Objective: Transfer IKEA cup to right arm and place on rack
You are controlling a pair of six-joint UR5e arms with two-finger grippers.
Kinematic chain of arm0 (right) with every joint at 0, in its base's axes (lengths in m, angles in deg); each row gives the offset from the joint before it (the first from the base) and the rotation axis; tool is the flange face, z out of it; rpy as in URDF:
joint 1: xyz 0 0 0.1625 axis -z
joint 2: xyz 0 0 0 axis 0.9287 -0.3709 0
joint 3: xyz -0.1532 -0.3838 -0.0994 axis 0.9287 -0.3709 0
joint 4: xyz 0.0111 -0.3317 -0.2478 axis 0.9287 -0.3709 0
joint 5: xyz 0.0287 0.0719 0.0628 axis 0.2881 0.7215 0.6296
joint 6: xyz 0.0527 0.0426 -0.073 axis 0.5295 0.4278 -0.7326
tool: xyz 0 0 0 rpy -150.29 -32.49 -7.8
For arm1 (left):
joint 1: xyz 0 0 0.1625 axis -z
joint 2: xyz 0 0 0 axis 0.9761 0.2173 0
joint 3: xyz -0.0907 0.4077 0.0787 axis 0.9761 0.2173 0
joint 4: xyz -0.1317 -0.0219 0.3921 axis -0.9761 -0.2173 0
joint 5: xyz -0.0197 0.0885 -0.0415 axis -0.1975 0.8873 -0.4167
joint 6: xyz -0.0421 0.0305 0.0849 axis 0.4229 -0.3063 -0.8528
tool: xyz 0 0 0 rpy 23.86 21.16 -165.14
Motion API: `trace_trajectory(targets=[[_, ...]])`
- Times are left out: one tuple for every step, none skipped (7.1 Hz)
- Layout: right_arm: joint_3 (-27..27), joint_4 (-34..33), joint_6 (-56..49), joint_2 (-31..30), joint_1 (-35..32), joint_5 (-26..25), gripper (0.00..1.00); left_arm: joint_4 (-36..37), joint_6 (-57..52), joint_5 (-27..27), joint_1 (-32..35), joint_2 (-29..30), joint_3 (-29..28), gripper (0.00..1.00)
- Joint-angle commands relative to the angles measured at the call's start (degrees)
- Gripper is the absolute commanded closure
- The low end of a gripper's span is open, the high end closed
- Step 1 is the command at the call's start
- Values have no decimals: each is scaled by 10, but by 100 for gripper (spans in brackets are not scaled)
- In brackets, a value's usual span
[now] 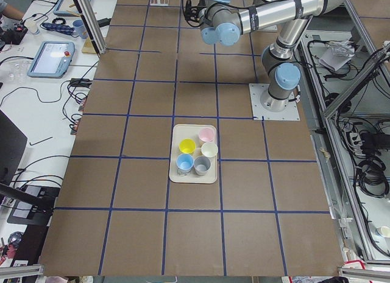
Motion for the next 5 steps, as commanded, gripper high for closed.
trace_trajectory(targets=[[0,0,24,-6,-6,-20,0,2,0,-5,7,-1,0,100],[-2,-1,53,-13,-6,-17,4,2,0,-4,7,-3,1,100],[-2,-6,84,-21,-6,-16,4,2,0,-5,7,-5,0,100],[-2,-7,88,-27,-6,-14,7,2,0,-5,7,-5,-1,100],[0,-7,89,-28,-6,-14,21,2,0,-4,7,-5,1,100]])
